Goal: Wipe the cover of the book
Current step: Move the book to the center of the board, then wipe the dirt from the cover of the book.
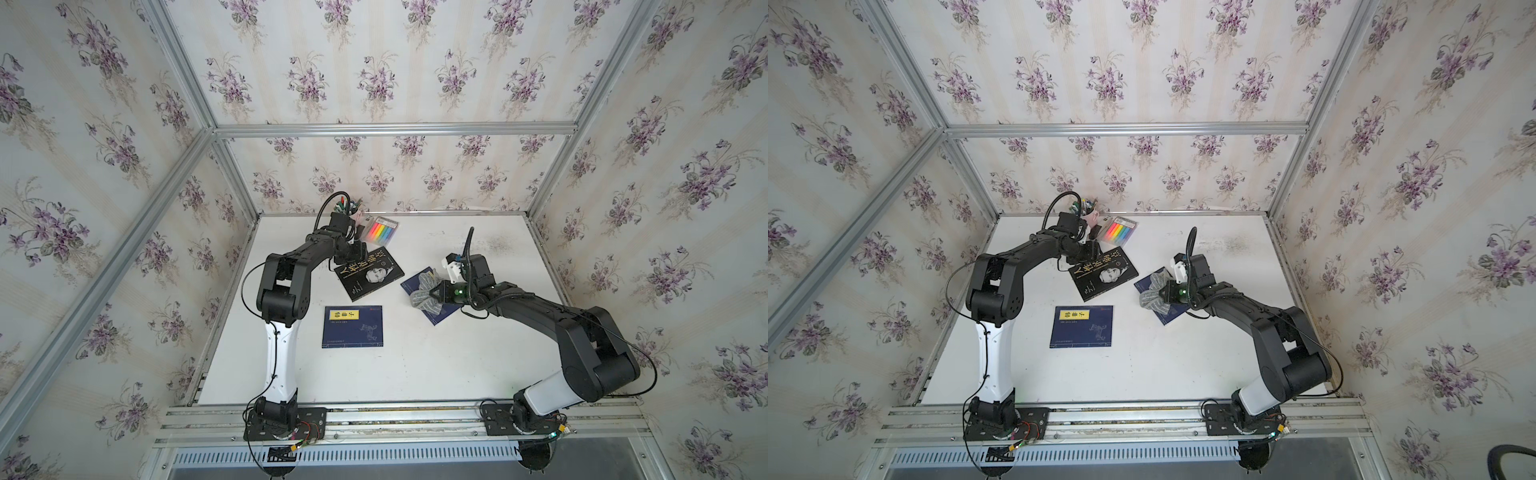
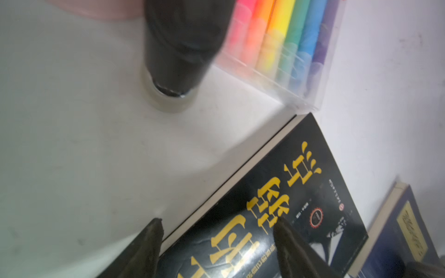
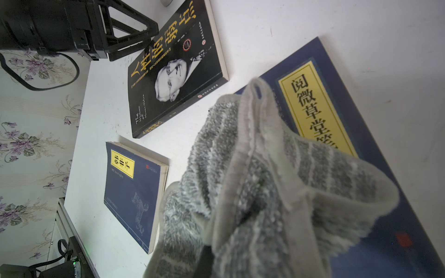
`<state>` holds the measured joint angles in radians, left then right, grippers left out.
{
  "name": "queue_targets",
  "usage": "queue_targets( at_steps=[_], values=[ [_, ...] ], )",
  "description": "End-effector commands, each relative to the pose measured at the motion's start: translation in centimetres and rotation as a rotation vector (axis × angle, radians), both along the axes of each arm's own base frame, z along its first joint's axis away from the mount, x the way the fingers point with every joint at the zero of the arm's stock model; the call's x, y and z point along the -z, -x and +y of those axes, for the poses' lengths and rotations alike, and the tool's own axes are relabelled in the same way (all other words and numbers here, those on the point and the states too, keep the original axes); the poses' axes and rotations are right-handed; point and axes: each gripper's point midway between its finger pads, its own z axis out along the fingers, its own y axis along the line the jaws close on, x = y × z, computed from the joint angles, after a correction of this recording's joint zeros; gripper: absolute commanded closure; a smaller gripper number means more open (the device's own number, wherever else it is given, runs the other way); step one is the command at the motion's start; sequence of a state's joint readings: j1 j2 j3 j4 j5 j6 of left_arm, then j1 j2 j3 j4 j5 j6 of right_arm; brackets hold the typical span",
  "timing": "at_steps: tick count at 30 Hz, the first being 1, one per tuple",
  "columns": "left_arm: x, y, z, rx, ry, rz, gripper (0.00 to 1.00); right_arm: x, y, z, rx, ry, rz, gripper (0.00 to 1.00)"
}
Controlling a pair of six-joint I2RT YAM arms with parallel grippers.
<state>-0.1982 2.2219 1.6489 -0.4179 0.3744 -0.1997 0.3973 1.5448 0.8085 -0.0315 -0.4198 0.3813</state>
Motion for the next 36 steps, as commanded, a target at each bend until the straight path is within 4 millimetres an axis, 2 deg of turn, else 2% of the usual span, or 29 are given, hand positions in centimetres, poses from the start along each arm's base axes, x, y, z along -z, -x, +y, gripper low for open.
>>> queue_targets(
  at_steps=[1, 8, 16, 20, 24, 29, 32, 36],
  values=[
    [-0.7, 1.8, -2.6, 0.118, 0.099, -0.010, 0.27, -0.6, -0.3, 0.4, -0.018, -0.014, -0.029, 1.00],
    [-0.6, 5.6, -5.2, 0.251, 0.122, -0.016, 0.28, -0.5, -0.3, 0.4, -0.019, -0.011, -0.027, 1.00],
    [-1.3, 9.3, -9.8, 0.397, 0.085, -0.040, 0.30, -1.1, -0.4, -0.1, -0.003, 0.010, -0.044, 1.00],
    [-2.0, 11.1, -11.3, 0.407, 0.116, -0.056, 0.30, -1.3, -0.7, -0.3, 0.006, 0.025, -0.054, 1.00],
    [-3.0, 12.1, -11.2, 0.377, 0.168, -0.070, 0.30, -1.8, -1.8, 0.1, 0.005, 0.025, -0.067, 1.00],
    [-3.7, 12.2, -9.9, 0.340, 0.118, -0.087, 0.30, -2.6, -5.0, 1.3, 0.009, 0.031, -0.088, 1.00],
    [-4.5, 12.2, -9.6, 0.328, 0.109, -0.103, 0.32, -1.6, -6.8, 2.3, 0.007, 0.039, -0.060, 1.00],
    [-5.0, 12.6, -9.6, 0.333, 0.121, -0.106, 0.40, 1.6, -7.3, 3.1, 0.015, 0.109, 0.014, 1.00]
  ],
)
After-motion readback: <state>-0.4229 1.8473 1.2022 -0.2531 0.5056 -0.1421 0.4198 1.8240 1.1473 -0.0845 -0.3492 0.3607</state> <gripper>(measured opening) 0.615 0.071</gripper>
